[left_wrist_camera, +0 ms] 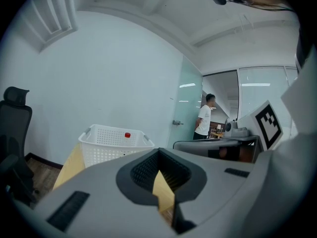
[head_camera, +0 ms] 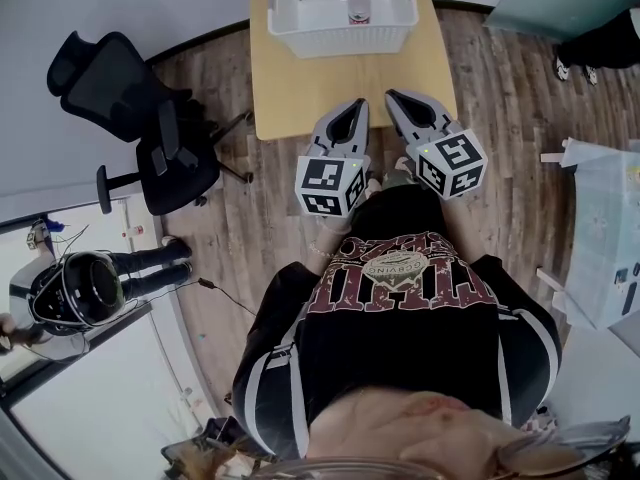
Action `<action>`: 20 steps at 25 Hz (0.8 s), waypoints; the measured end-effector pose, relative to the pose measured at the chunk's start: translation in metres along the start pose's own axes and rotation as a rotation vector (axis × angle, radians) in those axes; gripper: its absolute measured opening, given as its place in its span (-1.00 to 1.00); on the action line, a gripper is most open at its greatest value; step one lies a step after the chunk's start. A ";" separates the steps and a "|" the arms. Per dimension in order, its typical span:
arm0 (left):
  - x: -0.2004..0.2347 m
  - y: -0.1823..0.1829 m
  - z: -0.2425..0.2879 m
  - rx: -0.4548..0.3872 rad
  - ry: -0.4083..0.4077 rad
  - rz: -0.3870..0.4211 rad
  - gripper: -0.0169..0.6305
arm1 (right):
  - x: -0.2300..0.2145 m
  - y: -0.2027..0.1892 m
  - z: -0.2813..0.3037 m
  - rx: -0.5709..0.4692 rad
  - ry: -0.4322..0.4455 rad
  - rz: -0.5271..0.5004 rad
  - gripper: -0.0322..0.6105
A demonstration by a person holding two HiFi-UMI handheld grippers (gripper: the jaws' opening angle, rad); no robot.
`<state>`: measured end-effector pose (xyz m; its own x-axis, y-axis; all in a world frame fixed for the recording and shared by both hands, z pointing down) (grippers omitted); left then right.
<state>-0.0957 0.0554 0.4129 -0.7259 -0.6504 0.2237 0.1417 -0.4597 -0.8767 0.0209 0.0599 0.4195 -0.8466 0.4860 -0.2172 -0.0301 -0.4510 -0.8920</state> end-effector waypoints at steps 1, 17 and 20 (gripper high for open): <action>0.001 0.001 0.001 0.000 0.003 -0.003 -0.80 | -0.001 0.001 0.001 0.001 0.002 0.001 -0.85; 0.009 0.022 0.039 -0.010 0.045 -0.024 -0.80 | -0.045 0.022 0.020 0.007 0.043 0.000 -0.84; 0.011 0.031 0.052 -0.017 0.062 -0.027 -0.80 | -0.058 0.029 0.026 0.010 0.062 -0.007 -0.84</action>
<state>-0.0645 0.0027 0.4098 -0.7698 -0.5987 0.2212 0.1104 -0.4662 -0.8777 0.0554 -0.0015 0.4164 -0.8119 0.5345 -0.2350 -0.0419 -0.4547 -0.8896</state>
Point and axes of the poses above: the fingertips, and each gripper's own axes: z forward along the fingers, x to its left, y out of its top, the point moved 6 cm from there along -z, backward along the fingers, and after that the axes turned 11 degrees about x, right-handed, at the moved point
